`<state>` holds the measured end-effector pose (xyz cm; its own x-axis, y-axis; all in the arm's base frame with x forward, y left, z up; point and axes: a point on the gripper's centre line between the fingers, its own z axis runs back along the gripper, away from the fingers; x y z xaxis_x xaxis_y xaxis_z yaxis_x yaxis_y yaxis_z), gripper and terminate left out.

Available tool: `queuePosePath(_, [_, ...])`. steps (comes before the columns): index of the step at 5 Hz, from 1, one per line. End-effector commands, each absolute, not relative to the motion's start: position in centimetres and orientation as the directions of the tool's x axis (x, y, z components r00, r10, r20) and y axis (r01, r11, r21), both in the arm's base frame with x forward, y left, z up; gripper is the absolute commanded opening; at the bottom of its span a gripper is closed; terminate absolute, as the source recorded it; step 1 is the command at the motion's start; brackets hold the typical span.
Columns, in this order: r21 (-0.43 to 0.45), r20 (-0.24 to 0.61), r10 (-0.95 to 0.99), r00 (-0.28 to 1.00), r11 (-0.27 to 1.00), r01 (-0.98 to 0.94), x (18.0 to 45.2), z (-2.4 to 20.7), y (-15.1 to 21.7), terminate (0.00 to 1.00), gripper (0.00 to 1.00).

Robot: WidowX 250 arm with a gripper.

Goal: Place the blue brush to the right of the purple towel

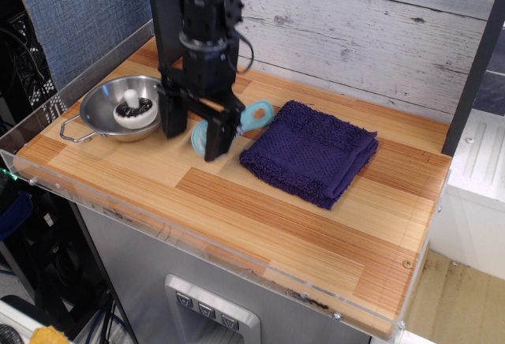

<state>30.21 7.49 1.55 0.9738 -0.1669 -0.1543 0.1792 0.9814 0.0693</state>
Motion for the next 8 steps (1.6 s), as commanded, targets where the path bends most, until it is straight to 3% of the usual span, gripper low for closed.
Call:
queuePosePath(1, [0.072, -0.146, -0.161, 0.976, 0.982, 0.173, 31.1, 1.4, 7.5, 0.00, 1.00])
queuePosePath(2, [0.081, -0.146, -0.147, 0.978, 0.984, 0.160, 31.4, 1.2, 7.5, 0.00, 0.00])
queuePosePath(3, [0.082, -0.133, -0.142, 0.981, 0.985, 0.153, 31.4, 1.5, 7.7, 0.00, 0.00])
queuePosePath(4, [0.077, -0.072, -0.104, 0.992, 0.991, 0.110, 31.3, 3.5, 8.7, 0.00, 0.00])
queuePosePath(5, [0.120, 0.119, -0.019, 0.993, 0.993, 0.005, 30.5, 8.5, 9.8, 0.00, 0.00])
queuePosePath(6, [0.127, 0.202, -0.043, 0.978, 0.992, 0.017, 28.6, 13.5, 7.8, 0.00, 0.00])
queuePosePath(7, [0.100, 0.162, -0.132, 0.978, 0.988, 0.117, 26.6, 15.8, 3.1, 0.00, 0.00])
queuePosePath(8, [0.128, 0.082, -0.199, 0.977, 0.974, 0.188, 24.8, 14.1, -1.9, 0.00, 0.00])
